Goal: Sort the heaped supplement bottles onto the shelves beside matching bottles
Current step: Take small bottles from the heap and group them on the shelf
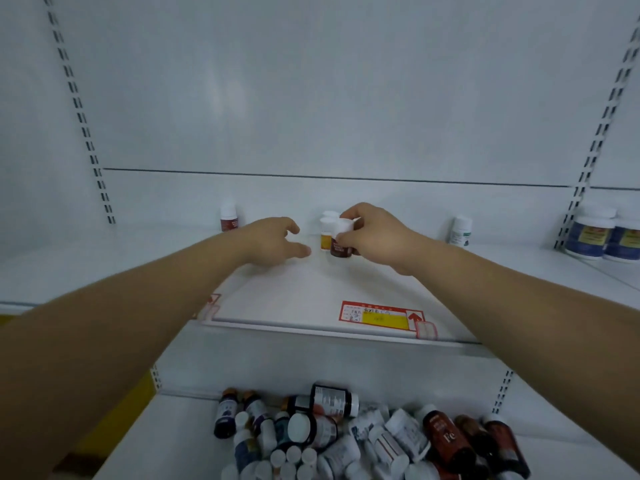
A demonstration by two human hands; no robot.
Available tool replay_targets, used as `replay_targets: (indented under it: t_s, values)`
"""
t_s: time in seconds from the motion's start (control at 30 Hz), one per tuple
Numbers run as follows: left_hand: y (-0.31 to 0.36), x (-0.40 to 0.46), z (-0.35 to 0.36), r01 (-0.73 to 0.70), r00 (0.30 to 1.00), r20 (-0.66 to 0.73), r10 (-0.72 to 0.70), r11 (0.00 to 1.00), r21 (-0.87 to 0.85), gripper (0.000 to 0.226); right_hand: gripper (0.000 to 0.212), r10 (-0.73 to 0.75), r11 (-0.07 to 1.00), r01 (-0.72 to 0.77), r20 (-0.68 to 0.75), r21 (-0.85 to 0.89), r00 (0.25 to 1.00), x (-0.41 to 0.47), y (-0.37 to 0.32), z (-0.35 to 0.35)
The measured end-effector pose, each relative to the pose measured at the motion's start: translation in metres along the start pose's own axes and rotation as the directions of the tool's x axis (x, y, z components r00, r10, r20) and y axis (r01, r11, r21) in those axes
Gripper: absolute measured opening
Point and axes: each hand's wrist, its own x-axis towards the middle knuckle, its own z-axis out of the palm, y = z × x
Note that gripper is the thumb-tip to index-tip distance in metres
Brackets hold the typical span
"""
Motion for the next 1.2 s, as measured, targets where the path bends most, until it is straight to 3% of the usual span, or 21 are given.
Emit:
replay_targets:
  t_s: [0.23,0.4,0.6,0.7,0.87,1.2]
  values:
    - [-0.115,-0.045,-0.036,0.119,0.99,0.064,-0.129,0.982,0.147,0.065,0.027,-0.06,0.998,0.062,0.114,-0.012,0.992,0.028,-0.05,0.084]
    - [-0.165,-0.043,-0.043,0.094,0.982,0.139,-0.13,0.967,0.236,0.066,0.033,-0.026,0.996,0.031,0.06,-0.078,0.998,0.053,-0.078,0.129]
    - [-0.17,-0.043,-0.037,0.051,0.986,0.138,-0.091,0.961,0.27,0.065,0.047,0.055,0.977,-0.069,-0.072,-0.201,0.996,0.085,-0.086,0.153]
    - [-0.17,-0.044,-0.038,0.049,0.988,0.128,-0.083,0.966,0.254,0.065,0.041,0.078,0.963,-0.103,-0.11,-0.249,0.991,0.103,-0.085,0.158]
    - [-0.172,-0.042,-0.038,0.057,0.989,0.119,-0.084,0.976,0.21,0.067,0.038,0.094,0.93,-0.13,-0.118,-0.344,0.989,0.133,-0.084,0.166]
    - [-0.176,-0.039,-0.037,0.079,0.991,0.091,-0.093,0.985,0.153,0.068,0.035,0.136,0.921,-0.175,-0.133,-0.348,0.982,0.134,-0.084,0.166]
